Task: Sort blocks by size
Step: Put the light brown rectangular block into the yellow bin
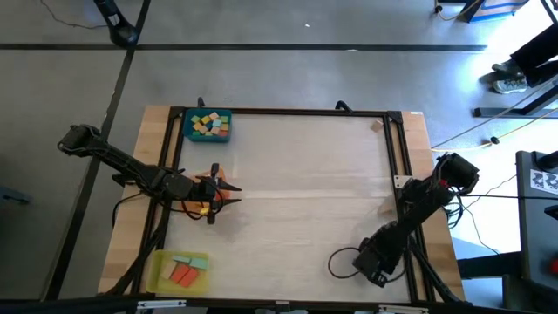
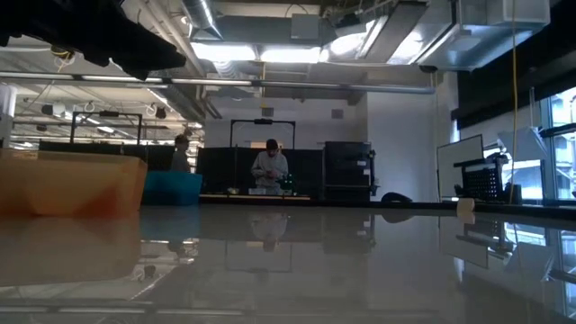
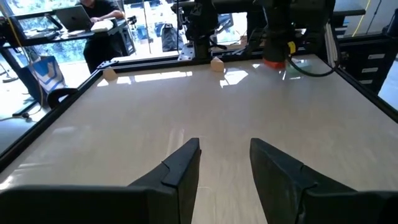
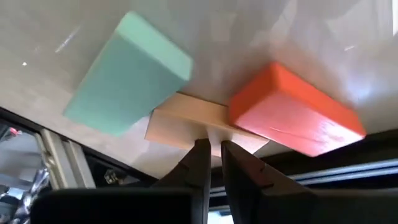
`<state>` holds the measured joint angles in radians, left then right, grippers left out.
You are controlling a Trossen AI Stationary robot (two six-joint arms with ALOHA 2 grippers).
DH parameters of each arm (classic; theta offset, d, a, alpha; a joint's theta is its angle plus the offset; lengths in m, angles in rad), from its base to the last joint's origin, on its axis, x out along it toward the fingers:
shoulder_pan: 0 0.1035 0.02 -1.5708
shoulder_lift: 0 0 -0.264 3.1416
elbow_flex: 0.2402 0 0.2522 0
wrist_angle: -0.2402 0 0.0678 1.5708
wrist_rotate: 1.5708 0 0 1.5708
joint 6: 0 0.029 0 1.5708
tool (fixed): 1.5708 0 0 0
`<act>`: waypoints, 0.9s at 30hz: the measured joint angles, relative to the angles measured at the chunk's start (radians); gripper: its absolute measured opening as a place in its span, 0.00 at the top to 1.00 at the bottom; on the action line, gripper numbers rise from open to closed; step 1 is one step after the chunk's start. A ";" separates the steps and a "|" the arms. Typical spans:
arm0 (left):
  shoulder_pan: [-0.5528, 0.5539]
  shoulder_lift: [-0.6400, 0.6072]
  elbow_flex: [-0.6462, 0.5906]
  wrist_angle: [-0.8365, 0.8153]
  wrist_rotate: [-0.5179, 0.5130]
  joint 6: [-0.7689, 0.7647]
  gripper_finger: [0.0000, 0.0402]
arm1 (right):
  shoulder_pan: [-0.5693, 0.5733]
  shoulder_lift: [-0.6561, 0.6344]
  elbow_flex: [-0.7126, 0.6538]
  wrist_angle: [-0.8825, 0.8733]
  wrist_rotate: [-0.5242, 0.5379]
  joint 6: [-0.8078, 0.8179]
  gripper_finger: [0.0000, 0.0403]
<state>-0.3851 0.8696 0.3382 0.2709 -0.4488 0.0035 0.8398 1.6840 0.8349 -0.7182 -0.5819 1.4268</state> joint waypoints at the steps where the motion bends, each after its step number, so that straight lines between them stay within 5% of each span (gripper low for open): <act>1: 0.000 0.000 0.000 0.002 0.000 0.003 0.68 | -0.016 0.000 0.000 -0.006 0.012 -0.020 0.90; 17: 0.000 0.000 0.000 0.001 0.000 0.005 0.68 | -0.255 -0.028 -0.002 -0.106 0.067 -0.170 0.90; 27: 0.000 0.000 0.000 0.000 0.000 0.006 0.68 | -0.165 -0.094 0.112 -0.109 0.222 -0.044 0.90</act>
<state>-0.3855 0.8696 0.3386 0.2707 -0.4492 0.0093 0.6744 1.5898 0.9471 -0.8267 -0.3604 1.3824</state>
